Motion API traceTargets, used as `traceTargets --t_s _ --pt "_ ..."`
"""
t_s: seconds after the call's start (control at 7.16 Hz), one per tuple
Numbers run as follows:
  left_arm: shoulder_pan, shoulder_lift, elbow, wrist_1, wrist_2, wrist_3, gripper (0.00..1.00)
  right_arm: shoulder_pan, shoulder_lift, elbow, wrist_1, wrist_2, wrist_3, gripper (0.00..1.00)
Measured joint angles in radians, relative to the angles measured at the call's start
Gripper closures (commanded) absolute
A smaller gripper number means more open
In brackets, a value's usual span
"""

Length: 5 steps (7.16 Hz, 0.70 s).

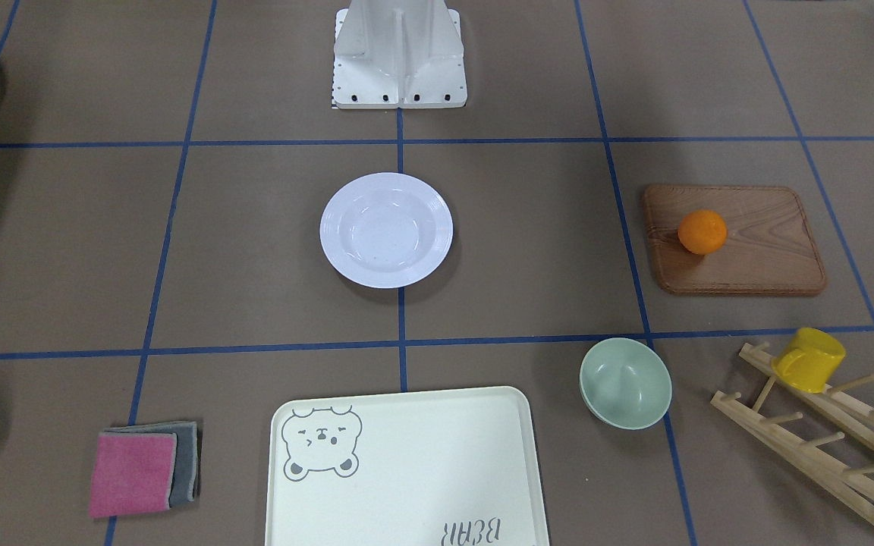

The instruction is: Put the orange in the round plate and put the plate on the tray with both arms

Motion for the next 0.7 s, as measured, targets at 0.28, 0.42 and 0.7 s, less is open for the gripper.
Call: traceTargets --t_s 0.28,0.42,0.7 --pt "0.026 -0.018 0.035 -0.145 -0.052 -0.103 0.01 0.0 0.006 0.005 0.001 0.003 0.024 0.0" --pt "0.083 -0.038 0.036 -0.176 -0.058 -0.202 0.01 -0.001 0.01 0.008 0.001 0.003 0.039 0.0" --pt "0.236 -0.079 0.037 -0.26 0.002 -0.484 0.01 -0.001 0.013 0.008 0.002 0.003 0.048 0.0"
